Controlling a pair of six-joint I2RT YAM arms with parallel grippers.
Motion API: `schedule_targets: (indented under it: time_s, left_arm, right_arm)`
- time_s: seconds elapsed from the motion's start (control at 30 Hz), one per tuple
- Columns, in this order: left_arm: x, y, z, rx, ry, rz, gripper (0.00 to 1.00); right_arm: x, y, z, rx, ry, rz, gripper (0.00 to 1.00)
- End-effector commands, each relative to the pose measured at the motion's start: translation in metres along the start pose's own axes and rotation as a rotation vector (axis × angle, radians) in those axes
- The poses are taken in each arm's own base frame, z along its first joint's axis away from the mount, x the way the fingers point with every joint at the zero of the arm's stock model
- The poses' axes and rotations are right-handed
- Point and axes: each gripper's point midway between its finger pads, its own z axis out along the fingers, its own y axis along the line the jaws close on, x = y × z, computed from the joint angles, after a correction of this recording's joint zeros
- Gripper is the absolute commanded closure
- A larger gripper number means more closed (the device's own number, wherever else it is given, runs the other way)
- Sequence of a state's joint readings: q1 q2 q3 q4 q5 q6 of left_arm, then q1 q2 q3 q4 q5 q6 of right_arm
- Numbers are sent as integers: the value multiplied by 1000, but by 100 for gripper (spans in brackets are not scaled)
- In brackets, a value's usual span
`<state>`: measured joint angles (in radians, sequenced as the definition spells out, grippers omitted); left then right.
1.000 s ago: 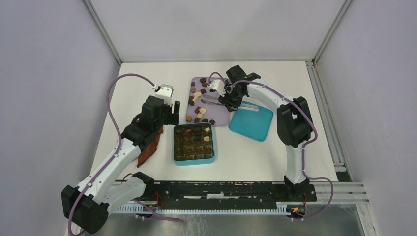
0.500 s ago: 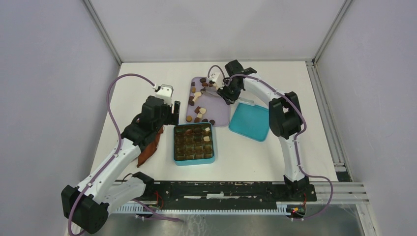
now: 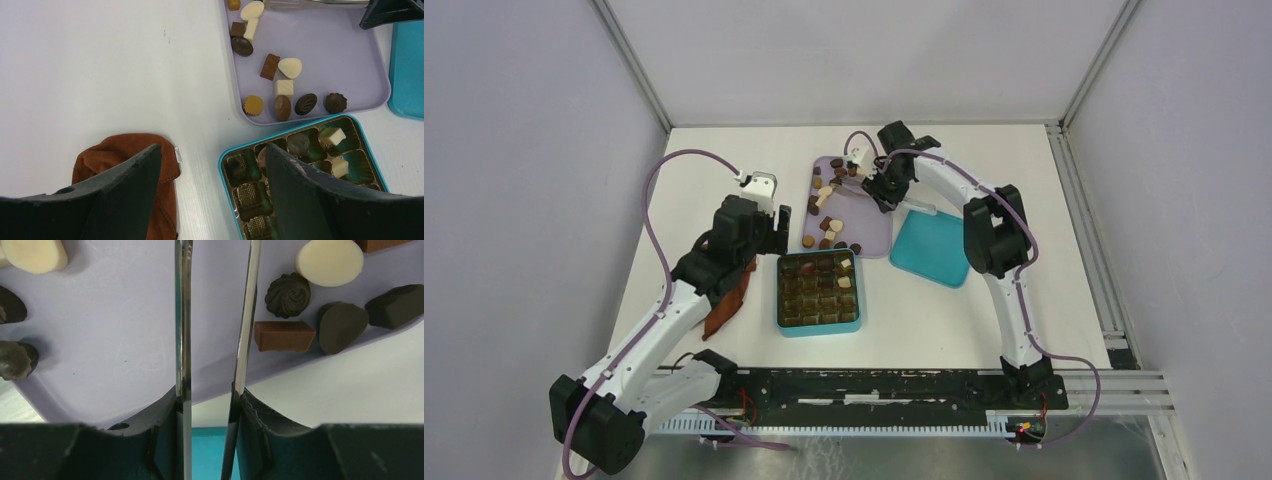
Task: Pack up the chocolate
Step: Pick up the fake chocolate from the plate.
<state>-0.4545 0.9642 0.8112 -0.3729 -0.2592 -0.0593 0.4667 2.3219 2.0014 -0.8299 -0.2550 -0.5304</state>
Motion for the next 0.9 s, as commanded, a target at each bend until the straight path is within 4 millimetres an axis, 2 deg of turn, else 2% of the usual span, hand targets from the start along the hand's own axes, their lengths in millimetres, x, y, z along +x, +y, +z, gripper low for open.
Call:
schedule_targets:
  time_s: [0.0,0.87]
  left_arm:
    - [-5,1,2,3,-16,29,19]
    - [-2,2,5,-2,-2,36,19]
  right_arm:
    - [-22,-4,-2,11,-54,4,56]
    - [-35,-10,16,29,-71,39,53]
